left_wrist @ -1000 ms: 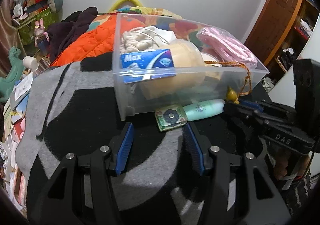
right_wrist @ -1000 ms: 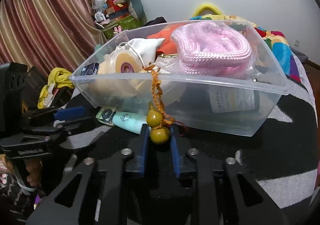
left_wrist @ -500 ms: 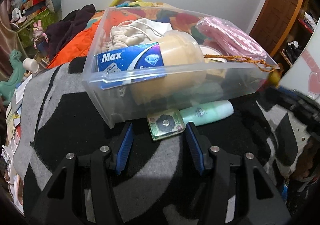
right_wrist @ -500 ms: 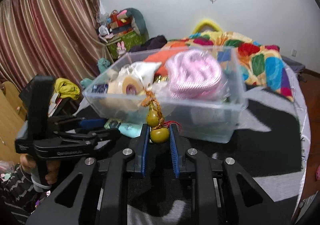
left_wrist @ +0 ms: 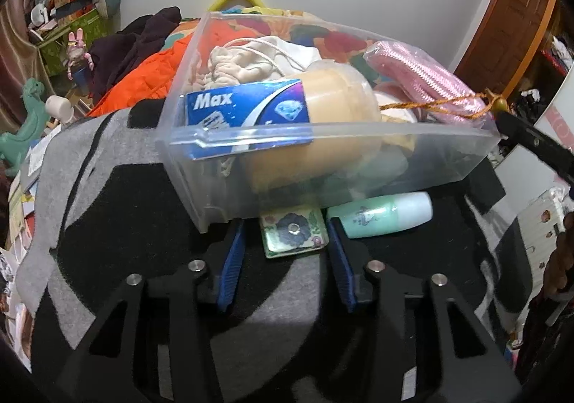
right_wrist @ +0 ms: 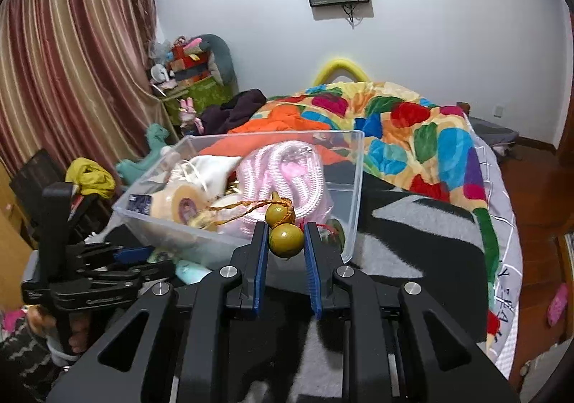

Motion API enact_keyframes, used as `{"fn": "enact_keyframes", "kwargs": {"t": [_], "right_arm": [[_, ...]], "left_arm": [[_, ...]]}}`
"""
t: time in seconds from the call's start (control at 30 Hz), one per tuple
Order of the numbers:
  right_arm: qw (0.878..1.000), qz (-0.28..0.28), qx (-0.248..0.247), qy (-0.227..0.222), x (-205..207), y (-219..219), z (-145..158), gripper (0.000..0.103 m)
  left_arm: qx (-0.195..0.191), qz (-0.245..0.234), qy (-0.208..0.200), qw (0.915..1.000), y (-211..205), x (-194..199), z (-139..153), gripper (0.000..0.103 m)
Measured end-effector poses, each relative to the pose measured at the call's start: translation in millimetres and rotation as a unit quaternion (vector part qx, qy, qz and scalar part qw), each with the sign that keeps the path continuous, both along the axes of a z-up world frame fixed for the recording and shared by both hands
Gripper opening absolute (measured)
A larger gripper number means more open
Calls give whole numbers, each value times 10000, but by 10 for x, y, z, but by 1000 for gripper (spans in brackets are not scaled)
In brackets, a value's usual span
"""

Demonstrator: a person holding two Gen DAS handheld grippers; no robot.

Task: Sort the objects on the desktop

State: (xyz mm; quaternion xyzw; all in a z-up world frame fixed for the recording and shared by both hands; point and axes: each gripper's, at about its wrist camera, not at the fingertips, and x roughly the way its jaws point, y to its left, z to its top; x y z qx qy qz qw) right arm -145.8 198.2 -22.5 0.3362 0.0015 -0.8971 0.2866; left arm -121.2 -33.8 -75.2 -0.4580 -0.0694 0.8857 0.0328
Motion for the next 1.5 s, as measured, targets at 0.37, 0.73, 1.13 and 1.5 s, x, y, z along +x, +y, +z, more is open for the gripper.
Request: {"fn": "enact_keyframes", "kwargs": {"t": [0.37, 0.73, 1.13, 1.5], "right_arm": [[9996, -101, 274, 63, 6, -14, 15, 20], [9999, -135, -2, -30, 194, 68, 135, 41], [9978, 187, 356, -535, 334, -460, -208, 69], [9903, -204, 330, -1334, 164, -821, -553, 71]], "left_arm": [[-296, -97, -71, 9995, 3, 130, 4, 39], [-370, -224, 56, 9990, 186, 21, -1, 41], [-39, -285, 177, 9994, 89, 207, 21, 34], [162, -216, 305, 9992, -143, 433, 42, 34]]}}
